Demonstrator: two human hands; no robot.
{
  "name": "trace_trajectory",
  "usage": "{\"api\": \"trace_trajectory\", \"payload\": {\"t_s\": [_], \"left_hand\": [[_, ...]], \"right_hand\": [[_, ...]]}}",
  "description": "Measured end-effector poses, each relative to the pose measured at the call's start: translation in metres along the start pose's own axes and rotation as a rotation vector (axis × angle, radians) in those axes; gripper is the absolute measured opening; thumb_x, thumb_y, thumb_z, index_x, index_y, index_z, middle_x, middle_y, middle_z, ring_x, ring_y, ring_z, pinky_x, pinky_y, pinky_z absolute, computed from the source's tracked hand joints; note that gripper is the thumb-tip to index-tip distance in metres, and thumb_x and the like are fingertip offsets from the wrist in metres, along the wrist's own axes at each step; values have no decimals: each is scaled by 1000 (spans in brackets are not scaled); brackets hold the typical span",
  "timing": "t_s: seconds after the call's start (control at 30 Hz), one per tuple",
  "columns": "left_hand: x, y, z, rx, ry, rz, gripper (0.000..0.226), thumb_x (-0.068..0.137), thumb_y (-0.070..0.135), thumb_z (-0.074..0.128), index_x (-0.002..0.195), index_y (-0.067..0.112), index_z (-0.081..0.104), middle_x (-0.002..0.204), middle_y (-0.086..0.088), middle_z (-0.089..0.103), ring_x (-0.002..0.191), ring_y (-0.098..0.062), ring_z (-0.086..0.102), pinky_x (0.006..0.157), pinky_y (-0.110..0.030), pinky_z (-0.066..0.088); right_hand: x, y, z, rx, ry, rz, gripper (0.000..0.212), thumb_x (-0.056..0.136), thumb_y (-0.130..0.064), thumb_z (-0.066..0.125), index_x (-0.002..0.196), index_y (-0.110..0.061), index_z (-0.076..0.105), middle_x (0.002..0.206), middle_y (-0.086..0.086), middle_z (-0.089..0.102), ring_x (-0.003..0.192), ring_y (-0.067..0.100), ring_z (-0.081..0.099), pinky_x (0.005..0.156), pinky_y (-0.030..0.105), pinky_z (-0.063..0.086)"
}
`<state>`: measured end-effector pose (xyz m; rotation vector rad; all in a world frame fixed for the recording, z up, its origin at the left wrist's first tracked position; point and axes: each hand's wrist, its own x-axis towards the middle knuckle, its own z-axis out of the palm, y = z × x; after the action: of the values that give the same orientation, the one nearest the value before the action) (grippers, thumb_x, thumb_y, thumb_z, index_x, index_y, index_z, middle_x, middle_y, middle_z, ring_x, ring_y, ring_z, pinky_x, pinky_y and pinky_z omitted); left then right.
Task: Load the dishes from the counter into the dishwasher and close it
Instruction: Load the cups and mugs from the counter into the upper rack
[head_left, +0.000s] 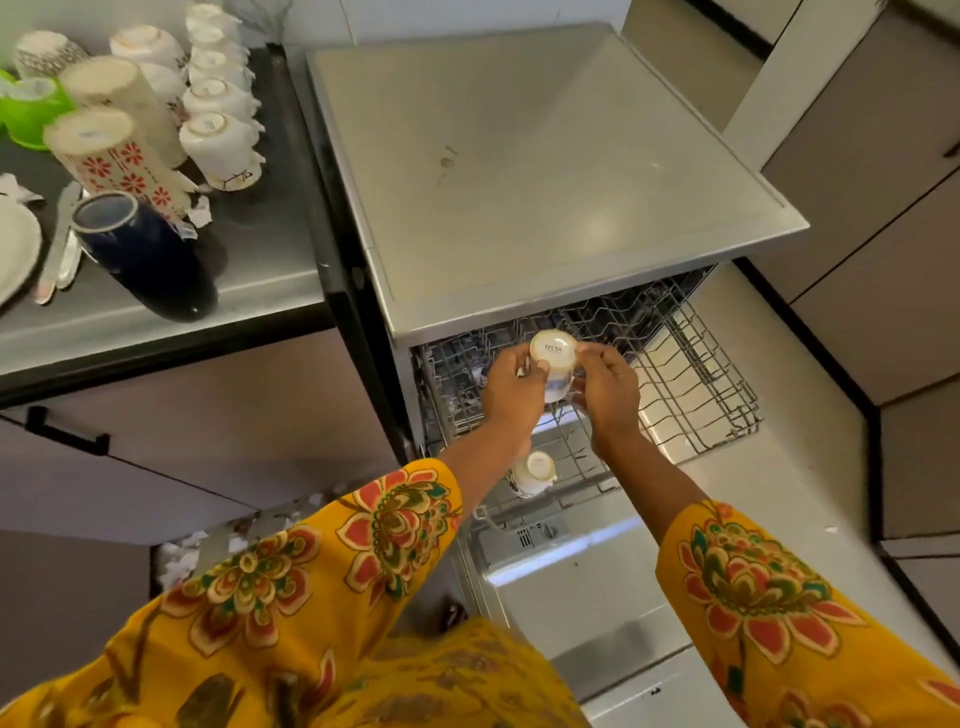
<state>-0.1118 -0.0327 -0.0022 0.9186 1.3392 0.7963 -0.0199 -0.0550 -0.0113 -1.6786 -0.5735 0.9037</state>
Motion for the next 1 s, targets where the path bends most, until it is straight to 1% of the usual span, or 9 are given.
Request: {"api": "trace_trajectory", "payload": {"t_s": [0.17,0.3,0.4,0.5,0.57,0.67,0.83,0.9,1.0], "left_hand": [[29,-32,-5,35,-34,-146,29,98,5,44,124,10,55,126,-10,58,113,-24,54,99,-37,44],[52,-59,-9,43,-58,-227,38,98,-1,38,128,13,56,121,-3,58,107,-20,53,87,-26,42],[65,-86,-9,46,-20,-299,43,95,-3,39,128,20,56,127,-5,58,111,-20,53,88,-28,43],[74,-110,-5,24,-5,-348,50,91,-7,38,126,23,58,129,-6,59,113,-23,54,82,-28,42],[76,-114,-2,19,-7,-351,51,92,-8,36,130,20,55,131,-8,57,124,-34,48,86,-34,45],[84,-119,2,7,6,-364,48,96,-7,35,135,16,49,134,-10,55,129,-39,38,101,-44,39],[97,-135,4,40,-38,-394,50,95,-3,36,136,21,50,134,-7,55,125,-29,48,90,-29,42],[100,-139,3,29,-29,-400,47,95,-1,38,134,21,52,132,-6,57,110,-17,52,81,-23,39],[102,-137,1,5,-18,-397,43,96,0,38,127,23,56,127,-6,59,96,-14,45,70,-20,37]], "right_hand": [[24,37,3,-77,-97,174,21,90,-16,51,76,-28,60,93,5,63,84,20,56,65,31,46],[42,65,10,-95,-158,299,19,93,-13,50,78,-23,58,94,7,60,77,17,56,59,24,42],[54,86,14,-130,-193,371,15,93,-13,49,84,-20,58,93,6,60,74,15,55,56,23,40],[66,104,16,-165,-205,400,21,93,-9,46,81,-20,59,93,8,61,84,22,53,60,25,38],[73,115,17,-162,-200,418,25,93,-9,45,78,-22,59,93,8,60,85,22,51,61,25,38],[82,127,19,-171,-197,443,25,92,-10,46,77,-23,60,91,8,60,85,22,52,63,26,39],[95,141,22,-219,-194,477,21,90,-15,49,75,-25,61,92,6,62,90,22,55,78,35,42],[97,145,23,-218,-203,493,19,91,-16,49,78,-25,60,94,6,62,90,22,55,79,35,42],[100,150,27,-227,-225,494,19,89,-13,49,77,-24,59,94,8,61,87,23,54,77,36,43]]}}
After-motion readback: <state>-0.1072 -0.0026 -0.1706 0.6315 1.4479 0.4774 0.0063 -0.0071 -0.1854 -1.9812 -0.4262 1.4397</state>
